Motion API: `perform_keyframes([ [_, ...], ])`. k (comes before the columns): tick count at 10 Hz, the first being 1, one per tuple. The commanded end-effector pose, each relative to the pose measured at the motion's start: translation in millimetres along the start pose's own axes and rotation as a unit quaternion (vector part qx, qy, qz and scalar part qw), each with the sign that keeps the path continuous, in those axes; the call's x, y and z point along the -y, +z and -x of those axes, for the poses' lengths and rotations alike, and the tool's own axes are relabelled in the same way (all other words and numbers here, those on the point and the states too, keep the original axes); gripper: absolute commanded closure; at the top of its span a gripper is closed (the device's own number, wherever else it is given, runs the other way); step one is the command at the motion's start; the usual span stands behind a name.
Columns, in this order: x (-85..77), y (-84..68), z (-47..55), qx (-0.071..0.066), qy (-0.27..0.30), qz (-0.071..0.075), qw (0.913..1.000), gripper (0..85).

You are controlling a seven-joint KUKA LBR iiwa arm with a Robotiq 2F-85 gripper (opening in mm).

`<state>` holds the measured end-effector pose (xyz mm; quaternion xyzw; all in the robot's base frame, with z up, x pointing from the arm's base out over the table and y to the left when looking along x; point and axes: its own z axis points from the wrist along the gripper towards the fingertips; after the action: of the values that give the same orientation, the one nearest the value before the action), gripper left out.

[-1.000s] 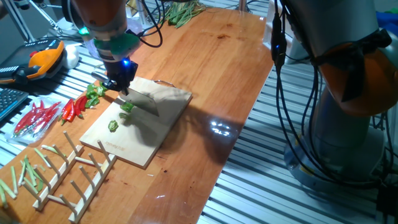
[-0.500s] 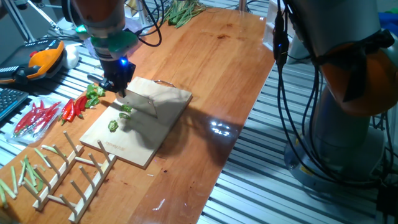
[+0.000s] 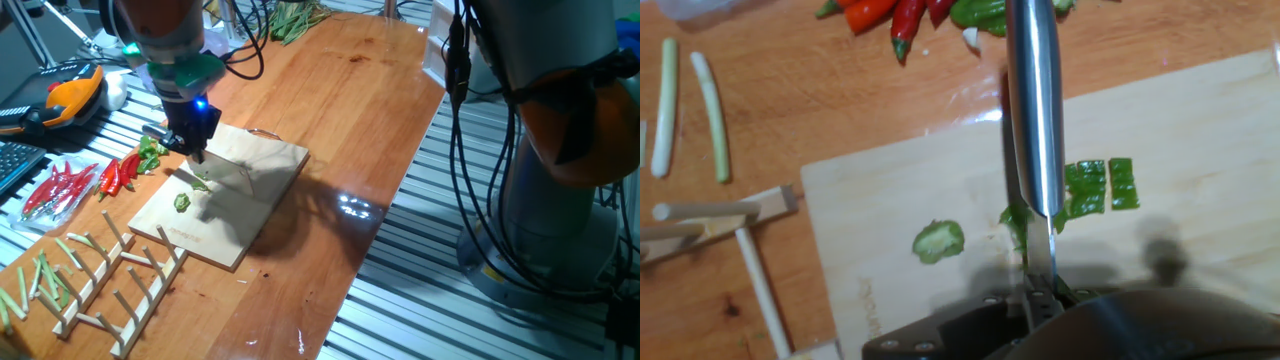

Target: Chop the chili peppers

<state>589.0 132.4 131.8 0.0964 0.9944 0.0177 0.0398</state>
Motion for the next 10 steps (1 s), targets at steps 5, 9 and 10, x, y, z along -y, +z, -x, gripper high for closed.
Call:
perform_keyframes([
  [5, -0.1, -0.1, -2.4, 0.005, -0.006, 0.005, 1.0000, 85.0],
  [9, -0.1, -0.1, -2.4, -0.003, -0.042, 0.023, 0.9989, 85.0],
  [10, -0.1, -0.1, -2.4, -0.006, -0.039, 0.022, 0.9990, 85.0],
])
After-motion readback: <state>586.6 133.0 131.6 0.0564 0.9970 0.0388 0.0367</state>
